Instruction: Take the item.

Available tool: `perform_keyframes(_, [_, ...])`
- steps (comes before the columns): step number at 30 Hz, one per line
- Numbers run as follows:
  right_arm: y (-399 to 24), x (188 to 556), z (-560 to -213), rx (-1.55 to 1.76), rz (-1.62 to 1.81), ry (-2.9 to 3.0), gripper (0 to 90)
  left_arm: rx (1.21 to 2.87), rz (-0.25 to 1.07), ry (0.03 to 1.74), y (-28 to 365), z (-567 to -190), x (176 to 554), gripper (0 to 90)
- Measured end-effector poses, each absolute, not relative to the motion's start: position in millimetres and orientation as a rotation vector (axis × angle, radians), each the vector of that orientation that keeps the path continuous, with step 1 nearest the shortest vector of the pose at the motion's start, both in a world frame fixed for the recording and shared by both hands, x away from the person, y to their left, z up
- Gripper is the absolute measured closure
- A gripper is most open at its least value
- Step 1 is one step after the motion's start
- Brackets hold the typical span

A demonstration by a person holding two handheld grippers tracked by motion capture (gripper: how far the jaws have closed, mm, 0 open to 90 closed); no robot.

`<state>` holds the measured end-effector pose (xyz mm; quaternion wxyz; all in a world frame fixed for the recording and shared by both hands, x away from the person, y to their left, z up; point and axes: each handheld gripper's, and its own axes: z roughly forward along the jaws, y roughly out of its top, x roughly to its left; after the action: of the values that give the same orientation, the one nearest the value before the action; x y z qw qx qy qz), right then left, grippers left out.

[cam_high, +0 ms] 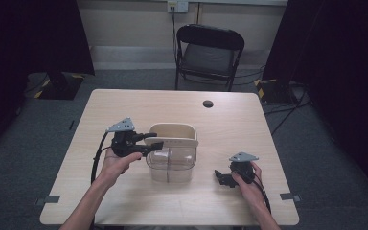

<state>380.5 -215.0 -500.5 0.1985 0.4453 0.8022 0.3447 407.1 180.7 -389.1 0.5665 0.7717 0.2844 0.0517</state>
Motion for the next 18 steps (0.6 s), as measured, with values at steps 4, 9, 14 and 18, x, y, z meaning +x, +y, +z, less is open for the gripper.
perform_keyframes(4, [-215.0,380.5,-500.5,1.246,0.964,2.244,11.8,1.814,0.118,0.667,180.7,-389.2,407.6,47.1])
perform_keyframes(9, [-215.1,380.5,-500.5,1.245,0.964,2.245,11.8,1.813,0.117,0.668,180.1,-389.1,407.4,47.1])
perform_keyframes(14, [-215.0,380.5,-500.5,1.246,0.964,2.244,11.8,1.814,0.117,0.668,180.1,-389.0,407.4,47.1])
perform_keyframes(18, [-215.0,380.5,-500.5,1.246,0.964,2.244,11.8,1.814,0.118,0.669,180.2,-389.1,407.5,47.2])
